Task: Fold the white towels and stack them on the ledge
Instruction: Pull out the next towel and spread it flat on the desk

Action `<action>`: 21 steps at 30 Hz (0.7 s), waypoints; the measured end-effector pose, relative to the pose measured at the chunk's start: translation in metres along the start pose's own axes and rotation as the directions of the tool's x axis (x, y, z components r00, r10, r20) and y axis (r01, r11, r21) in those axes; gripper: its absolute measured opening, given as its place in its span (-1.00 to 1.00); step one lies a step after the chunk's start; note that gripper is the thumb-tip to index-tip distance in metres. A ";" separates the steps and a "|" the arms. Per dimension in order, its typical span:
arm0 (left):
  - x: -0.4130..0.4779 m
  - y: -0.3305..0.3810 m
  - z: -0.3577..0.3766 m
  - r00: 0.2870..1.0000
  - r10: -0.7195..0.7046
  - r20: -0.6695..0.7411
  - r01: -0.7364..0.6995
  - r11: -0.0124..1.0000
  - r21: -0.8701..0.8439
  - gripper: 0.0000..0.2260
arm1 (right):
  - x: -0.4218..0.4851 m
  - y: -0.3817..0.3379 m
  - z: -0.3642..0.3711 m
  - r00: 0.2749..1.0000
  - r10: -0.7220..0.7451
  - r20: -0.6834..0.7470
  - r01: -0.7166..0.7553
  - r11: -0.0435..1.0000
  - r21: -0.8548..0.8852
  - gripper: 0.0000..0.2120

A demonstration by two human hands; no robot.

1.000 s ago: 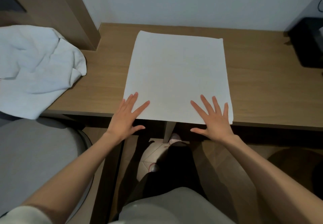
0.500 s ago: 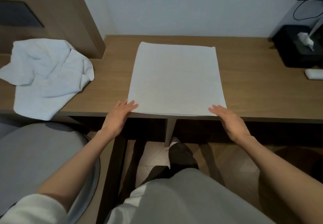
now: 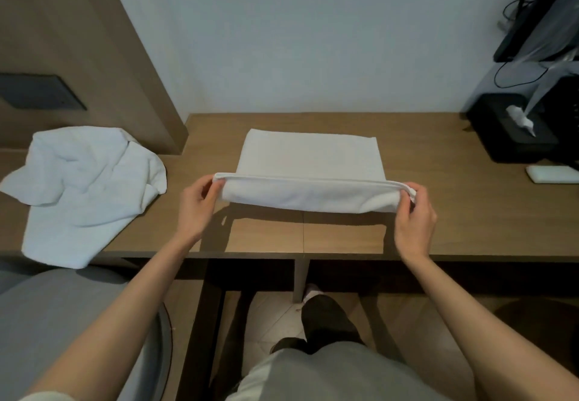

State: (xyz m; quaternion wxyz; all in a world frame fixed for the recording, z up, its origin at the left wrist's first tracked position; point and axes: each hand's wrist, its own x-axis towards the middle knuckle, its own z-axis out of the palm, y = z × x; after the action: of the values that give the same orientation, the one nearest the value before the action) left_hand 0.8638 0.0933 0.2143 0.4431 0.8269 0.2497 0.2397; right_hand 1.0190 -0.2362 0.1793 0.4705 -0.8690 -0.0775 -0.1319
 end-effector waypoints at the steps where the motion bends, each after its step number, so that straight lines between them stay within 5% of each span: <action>1: 0.009 0.004 0.002 1.000 0.002 -0.018 -0.002 1.000 -0.009 -0.79 | 0.009 -0.005 0.003 1.000 0.005 -0.028 -0.004 1.000 0.017 -0.85; 10: 0.102 0.012 0.038 0.996 -0.037 -0.082 0.039 0.999 0.020 -0.82 | 0.096 -0.018 0.038 0.997 0.051 -0.059 -0.050 0.999 0.018 -0.81; 21: 0.186 -0.027 0.101 0.969 -0.247 0.003 0.244 0.959 0.143 -0.78 | 0.172 0.014 0.096 0.960 0.169 0.222 -0.144 0.982 -0.125 -0.76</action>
State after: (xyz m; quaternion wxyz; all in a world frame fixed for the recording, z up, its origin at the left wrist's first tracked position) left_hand 1.0627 0.1607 0.1741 0.4123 0.8213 0.3621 0.1559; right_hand 1.2014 -0.1612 0.1696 0.4197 -0.9060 -0.0556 0.0041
